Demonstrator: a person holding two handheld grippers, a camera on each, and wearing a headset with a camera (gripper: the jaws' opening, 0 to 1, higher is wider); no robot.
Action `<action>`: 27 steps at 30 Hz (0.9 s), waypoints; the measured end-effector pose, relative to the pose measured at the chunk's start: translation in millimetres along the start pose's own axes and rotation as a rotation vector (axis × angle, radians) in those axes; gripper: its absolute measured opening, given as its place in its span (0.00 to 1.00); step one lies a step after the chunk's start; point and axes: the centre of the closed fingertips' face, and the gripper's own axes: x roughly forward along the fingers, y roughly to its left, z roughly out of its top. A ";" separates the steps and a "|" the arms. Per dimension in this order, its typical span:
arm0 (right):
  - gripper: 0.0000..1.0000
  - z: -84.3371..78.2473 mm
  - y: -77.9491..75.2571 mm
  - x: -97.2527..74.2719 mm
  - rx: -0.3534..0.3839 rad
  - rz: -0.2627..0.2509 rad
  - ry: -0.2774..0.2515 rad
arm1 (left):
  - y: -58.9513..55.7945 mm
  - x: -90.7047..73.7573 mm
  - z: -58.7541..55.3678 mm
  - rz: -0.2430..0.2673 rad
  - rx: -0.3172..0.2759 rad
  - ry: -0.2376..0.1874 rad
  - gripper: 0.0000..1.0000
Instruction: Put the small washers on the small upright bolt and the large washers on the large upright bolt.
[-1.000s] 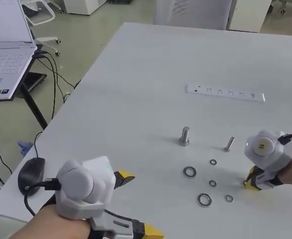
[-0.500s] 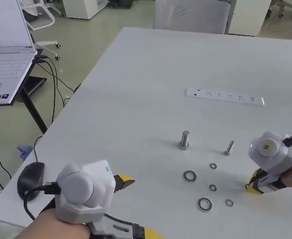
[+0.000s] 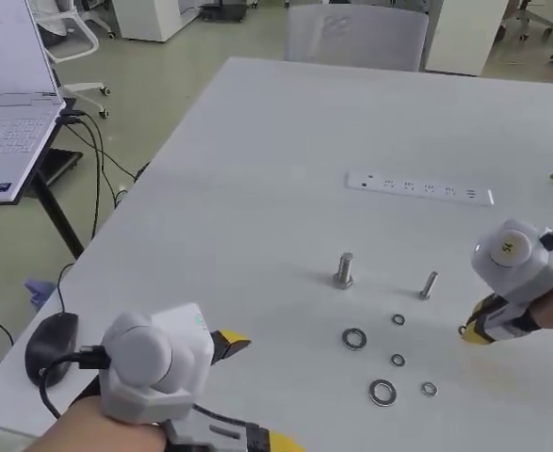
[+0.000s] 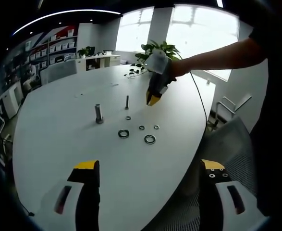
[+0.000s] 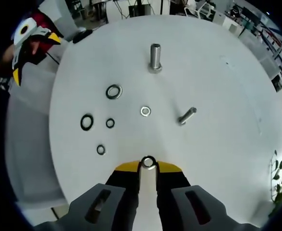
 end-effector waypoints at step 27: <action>0.12 42.1 -48.4 -23.0 -0.029 -0.055 -0.043 | 3.9 2.4 -4.3 0.012 -0.006 -0.004 0.97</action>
